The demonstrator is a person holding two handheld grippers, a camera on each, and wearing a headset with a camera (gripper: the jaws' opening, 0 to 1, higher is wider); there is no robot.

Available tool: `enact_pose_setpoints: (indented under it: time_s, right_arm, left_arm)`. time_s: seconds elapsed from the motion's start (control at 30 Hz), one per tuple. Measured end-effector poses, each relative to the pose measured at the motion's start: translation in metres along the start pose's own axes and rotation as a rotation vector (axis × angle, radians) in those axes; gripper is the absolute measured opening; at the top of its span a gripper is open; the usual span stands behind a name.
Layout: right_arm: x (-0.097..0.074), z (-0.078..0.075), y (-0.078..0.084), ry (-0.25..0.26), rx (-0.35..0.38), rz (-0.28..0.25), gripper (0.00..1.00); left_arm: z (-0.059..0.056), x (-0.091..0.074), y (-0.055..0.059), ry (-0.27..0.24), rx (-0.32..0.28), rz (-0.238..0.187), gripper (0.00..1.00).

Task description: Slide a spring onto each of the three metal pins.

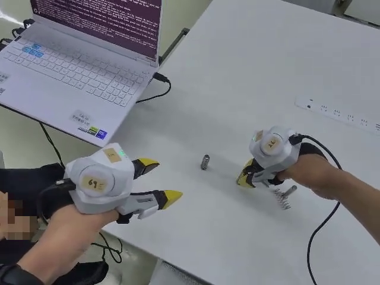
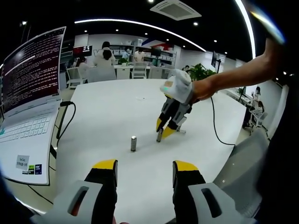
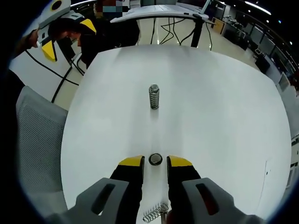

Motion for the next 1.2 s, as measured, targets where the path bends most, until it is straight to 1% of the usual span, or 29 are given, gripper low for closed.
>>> enact_pose_setpoints:
  time_s: [0.13, 0.2, 0.3, 0.33, 0.4, 0.53, 0.6, 0.73, 0.8, 1.0, 1.1, 1.2]
  right_arm:
    - [-0.013, 0.0, 0.004, 0.023, 0.009, -0.004, 0.23]
    - [-0.022, 0.0, 0.007, 0.042, 0.021, -0.018, 0.25]
    - [-0.031, -0.001, 0.01, 0.064, 0.032, -0.027, 0.26]
    - [-0.037, -0.001, 0.012, 0.078, 0.043, -0.036, 0.27]
    - [-0.041, 0.0, 0.013, 0.089, 0.052, -0.044, 0.27]
    - [-0.055, 0.004, 0.014, 0.121, 0.074, -0.071, 0.29]
    - [-0.059, 0.006, 0.015, 0.136, 0.084, -0.081, 0.3]
    - [-0.071, 0.01, 0.014, 0.174, 0.122, -0.124, 0.31]
    - [-0.075, 0.013, 0.014, 0.183, 0.124, -0.13, 0.32]
    - [-0.085, 0.019, 0.016, 0.217, 0.151, -0.158, 0.33]
    - [-0.091, 0.022, 0.016, 0.237, 0.174, -0.18, 0.34]
    - [-0.099, 0.027, 0.016, 0.263, 0.208, -0.216, 0.34]
  left_arm:
    - [-0.003, 0.003, -0.002, 0.008, 0.009, 0.002, 0.42]
    - [-0.005, 0.003, -0.004, 0.01, 0.013, 0.0, 0.42]
    - [-0.007, 0.003, -0.005, 0.012, 0.016, -0.003, 0.42]
    - [-0.008, 0.003, -0.006, 0.012, 0.02, -0.004, 0.42]
    - [-0.009, 0.002, -0.008, 0.011, 0.022, -0.008, 0.42]
    - [-0.01, 0.0, -0.01, 0.009, 0.021, -0.018, 0.42]
    - [-0.011, -0.001, -0.011, 0.006, 0.022, -0.022, 0.42]
    - [-0.014, -0.003, -0.013, 0.006, 0.018, -0.033, 0.42]
    - [-0.016, -0.004, -0.014, 0.007, 0.015, -0.039, 0.42]
    - [-0.017, -0.005, -0.015, 0.008, 0.015, -0.047, 0.42]
    - [-0.019, -0.007, -0.017, 0.009, 0.014, -0.053, 0.42]
    - [-0.019, -0.007, -0.02, 0.008, 0.016, -0.058, 0.42]
Point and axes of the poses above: the centre of the closed fingertips' face, and the gripper's own axes: x roughly forward along the fingers, z roughly to its left, y roughly out of its underside, the point moved 7 cm from there along -x, roughly backward along the fingers, and after that the axes turned 12 degrees about -x, right-handed, at the moved point
